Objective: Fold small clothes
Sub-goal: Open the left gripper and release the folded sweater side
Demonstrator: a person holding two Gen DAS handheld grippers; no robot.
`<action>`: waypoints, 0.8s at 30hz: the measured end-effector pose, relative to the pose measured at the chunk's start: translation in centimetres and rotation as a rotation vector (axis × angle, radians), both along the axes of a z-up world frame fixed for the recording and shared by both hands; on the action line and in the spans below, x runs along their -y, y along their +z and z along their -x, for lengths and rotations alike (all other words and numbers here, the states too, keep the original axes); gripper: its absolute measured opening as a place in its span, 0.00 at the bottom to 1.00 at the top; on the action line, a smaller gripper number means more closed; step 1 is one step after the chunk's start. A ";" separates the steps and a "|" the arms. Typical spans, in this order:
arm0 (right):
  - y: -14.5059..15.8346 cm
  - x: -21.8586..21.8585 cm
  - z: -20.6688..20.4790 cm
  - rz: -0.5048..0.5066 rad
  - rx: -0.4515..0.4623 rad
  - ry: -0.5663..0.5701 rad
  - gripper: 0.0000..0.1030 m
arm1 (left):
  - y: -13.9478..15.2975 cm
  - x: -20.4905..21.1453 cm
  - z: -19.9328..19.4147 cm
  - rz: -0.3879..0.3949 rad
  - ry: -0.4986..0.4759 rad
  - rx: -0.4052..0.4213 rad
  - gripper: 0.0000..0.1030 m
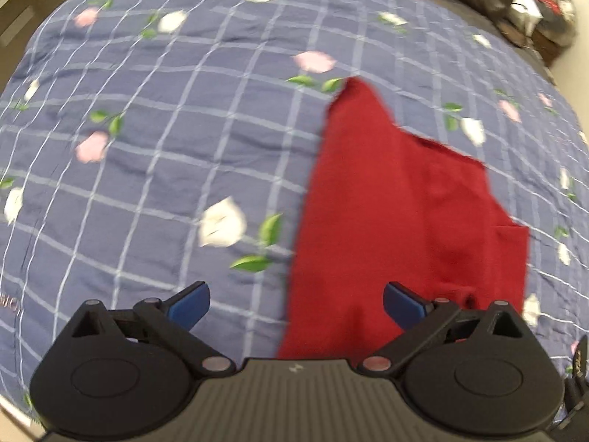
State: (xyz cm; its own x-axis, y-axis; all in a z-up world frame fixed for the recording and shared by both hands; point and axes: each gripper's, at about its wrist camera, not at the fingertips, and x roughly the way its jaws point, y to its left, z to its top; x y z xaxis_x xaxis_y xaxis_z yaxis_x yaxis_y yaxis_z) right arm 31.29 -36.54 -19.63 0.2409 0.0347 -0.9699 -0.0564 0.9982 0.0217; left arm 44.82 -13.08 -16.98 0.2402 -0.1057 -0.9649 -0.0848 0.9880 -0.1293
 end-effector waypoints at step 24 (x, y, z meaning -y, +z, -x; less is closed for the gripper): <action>-3.9 0.1 -12.9 -0.244 -0.009 -0.341 0.70 | -4.4 -1.6 -1.3 0.006 -0.024 -0.103 0.99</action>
State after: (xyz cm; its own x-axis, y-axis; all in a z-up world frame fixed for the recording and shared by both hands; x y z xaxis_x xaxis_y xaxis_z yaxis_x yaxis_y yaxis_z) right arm 44.23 -36.64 -23.54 0.2694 0.1831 -0.9455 0.2780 0.9252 0.2584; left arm 46.09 -11.48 -21.33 0.1366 -0.1162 -0.9838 -0.0747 0.9891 -0.1272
